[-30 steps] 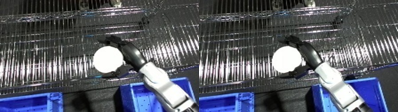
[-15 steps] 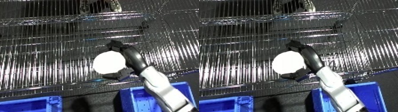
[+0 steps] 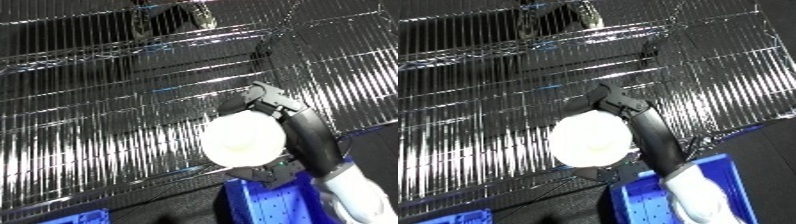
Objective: Pick up the object and place it into the box
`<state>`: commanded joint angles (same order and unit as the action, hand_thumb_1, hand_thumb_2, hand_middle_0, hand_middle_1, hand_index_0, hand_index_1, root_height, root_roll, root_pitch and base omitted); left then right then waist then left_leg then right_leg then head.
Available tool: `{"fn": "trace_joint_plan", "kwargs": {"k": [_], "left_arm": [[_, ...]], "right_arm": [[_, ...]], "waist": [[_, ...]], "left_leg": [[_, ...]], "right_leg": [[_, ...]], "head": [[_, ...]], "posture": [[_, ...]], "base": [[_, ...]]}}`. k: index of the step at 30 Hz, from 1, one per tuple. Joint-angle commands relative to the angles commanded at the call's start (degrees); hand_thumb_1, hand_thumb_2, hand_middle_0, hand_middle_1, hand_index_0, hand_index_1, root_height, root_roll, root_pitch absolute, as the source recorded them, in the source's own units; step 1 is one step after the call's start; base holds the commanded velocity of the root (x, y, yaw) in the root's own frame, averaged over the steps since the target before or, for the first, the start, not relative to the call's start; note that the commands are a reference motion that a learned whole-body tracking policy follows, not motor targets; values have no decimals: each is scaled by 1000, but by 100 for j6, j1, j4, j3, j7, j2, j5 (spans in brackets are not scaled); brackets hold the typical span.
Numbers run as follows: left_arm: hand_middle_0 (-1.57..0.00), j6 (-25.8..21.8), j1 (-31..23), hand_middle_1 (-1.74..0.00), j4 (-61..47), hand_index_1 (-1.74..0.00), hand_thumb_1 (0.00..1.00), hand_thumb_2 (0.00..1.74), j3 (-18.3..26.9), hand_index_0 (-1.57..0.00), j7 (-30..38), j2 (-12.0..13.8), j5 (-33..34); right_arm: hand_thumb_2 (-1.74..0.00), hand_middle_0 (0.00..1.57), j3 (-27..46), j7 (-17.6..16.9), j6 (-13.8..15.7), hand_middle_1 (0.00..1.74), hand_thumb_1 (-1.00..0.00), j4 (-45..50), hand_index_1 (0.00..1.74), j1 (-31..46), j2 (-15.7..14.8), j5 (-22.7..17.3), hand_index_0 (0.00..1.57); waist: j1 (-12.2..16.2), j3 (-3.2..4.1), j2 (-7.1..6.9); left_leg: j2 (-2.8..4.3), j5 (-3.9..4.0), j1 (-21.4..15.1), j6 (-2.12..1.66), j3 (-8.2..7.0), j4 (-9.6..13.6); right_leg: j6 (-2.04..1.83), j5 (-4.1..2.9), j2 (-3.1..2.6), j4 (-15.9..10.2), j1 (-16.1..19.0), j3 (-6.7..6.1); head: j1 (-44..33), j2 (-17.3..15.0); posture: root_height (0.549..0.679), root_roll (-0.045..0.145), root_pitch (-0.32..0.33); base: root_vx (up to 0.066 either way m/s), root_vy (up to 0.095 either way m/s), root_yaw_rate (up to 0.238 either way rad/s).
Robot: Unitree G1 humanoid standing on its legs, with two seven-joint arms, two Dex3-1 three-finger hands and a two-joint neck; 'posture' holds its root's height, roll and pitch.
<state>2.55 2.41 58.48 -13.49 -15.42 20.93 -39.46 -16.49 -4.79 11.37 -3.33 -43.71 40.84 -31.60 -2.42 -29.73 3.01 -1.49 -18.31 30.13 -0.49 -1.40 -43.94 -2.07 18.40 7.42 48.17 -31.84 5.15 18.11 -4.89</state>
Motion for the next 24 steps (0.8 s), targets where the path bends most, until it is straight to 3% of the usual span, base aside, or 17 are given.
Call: {"fn": "trace_joint_plan", "kwargs": {"k": [9, 17, 19, 23, 24], "left_arm": [[0, -44, -109, 0, 99, 0, 0, 0, 317, 0, 27, -76, 55], [0, -39, -224, 0, 36, 0, 0, 0, 428, 0, 145, -230, -28], [0, -90, -279, 0, 52, 0, 0, 0, 396, 0, 166, -295, -75], [0, -170, -332, 0, 115, 0, 0, 0, 324, 0, 149, -385, -179], [0, -193, -329, 0, 141, 0, 0, 0, 292, 0, 136, -403, -201]], "right_arm": [[-1566, 1413, 1067, -511, 535, 1566, -900, 697, 1566, 1395, 143, -41, 1413], [-1566, 1413, 1673, -928, 550, 1566, -900, 373, 1566, 2655, -238, -303, 1413], [-1566, 1413, 1766, -877, 589, 1566, -900, 116, 1566, 2951, -317, -431, 1413], [-1566, 1413, 1874, -558, 682, 1566, -900, -650, 1566, 3327, -396, -1146, 1413], [-1479, 1334, 1874, -480, 695, 1479, -850, -892, 1479, 3382, -416, -1320, 1334]], "waist": [[399, 92, -97], [713, 122, -114], [784, 132, -97], [879, 155, -36], [890, 159, -18]], "left_leg": [[82, -57, -322, 10, -167, 181], [117, -73, -652, 7, -299, 403], [117, -61, -755, 5, -341, 491], [115, -30, -908, -18, -406, 633], [110, -25, -937, -24, -416, 660]], "right_leg": [[-37, -92, -142, -302, 256, -174], [-71, -170, -216, -551, 498, -303], [-75, -193, -224, -641, 562, -331], [-64, -237, -239, -809, 660, -380], [-58, -244, -243, -845, 683, -389]], "head": [[184, -261], [883, -606], [1206, -727], [1855, -962], [2041, -994]], "posture": [[634, 56, 47], [641, 59, 35], [642, 61, 33], [645, 66, 29], [646, 68, 29]], "base": [[-9, -9, -165], [-11, 8, -163], [3, 41, -187], [3, 48, -146], [0, 35, -94]]}}
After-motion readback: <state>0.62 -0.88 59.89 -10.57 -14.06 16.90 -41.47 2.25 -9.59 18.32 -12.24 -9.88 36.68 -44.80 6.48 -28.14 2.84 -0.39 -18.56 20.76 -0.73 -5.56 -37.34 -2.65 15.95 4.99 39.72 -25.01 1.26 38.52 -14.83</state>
